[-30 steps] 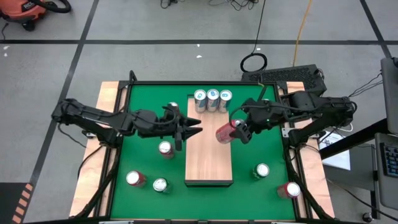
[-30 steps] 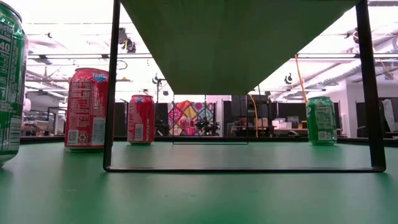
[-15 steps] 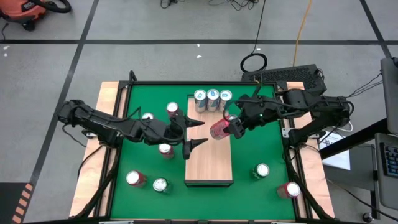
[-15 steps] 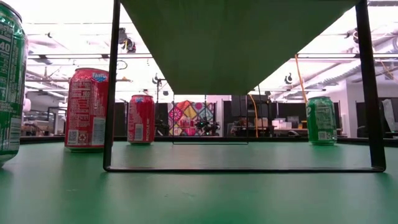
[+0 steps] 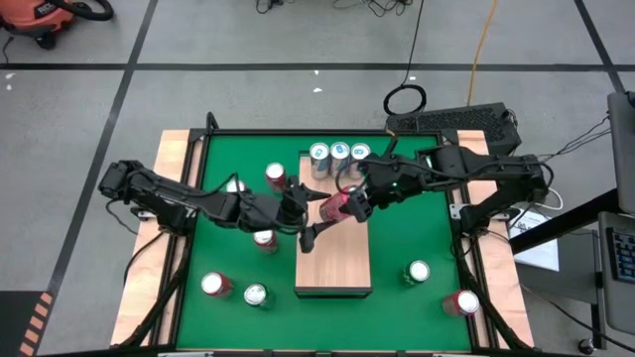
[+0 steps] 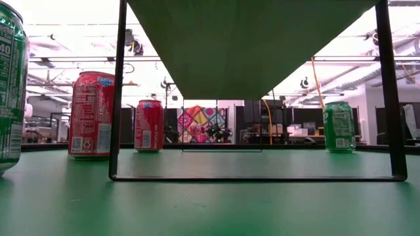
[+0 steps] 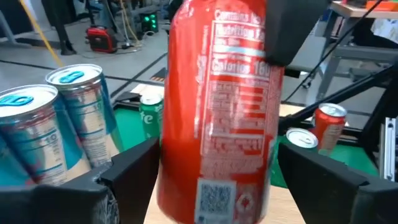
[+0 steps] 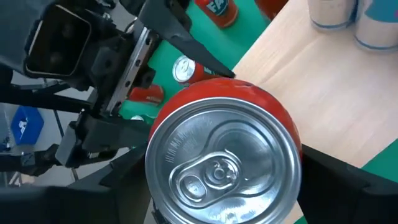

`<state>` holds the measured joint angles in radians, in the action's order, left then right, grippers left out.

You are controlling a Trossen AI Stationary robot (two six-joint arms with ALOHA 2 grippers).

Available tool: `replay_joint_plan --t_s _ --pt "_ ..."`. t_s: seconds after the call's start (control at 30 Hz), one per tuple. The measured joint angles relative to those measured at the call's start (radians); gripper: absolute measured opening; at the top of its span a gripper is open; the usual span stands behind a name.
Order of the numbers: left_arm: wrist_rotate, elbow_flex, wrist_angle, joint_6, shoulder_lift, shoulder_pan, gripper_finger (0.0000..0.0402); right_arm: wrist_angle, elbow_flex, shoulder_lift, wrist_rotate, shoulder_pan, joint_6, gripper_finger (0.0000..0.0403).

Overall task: Place canned beverage on shelf
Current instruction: Put the orange soda can on the shelf

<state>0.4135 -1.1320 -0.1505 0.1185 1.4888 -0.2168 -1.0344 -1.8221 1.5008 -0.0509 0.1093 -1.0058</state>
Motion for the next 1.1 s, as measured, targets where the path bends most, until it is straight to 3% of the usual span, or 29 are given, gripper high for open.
replay_joint_plan --t_s 0.27,0.57,0.8,1.1 --pt "-0.063 0.000 0.004 0.005 0.024 0.008 0.0325 0.024 0.000 0.014 0.004 0.001 -0.003 0.0304" --pt "-0.064 0.000 0.010 0.005 0.024 0.008 0.0323 0.040 0.000 0.018 0.002 0.001 -0.002 0.0304" --pt "-0.055 0.000 0.006 0.003 0.024 0.009 0.0286 0.040 0.000 0.018 -0.013 0.001 0.001 0.0304" --pt "-0.036 0.000 -0.004 0.003 0.024 0.008 0.0278 0.043 0.000 0.017 -0.031 0.001 0.017 0.0304"
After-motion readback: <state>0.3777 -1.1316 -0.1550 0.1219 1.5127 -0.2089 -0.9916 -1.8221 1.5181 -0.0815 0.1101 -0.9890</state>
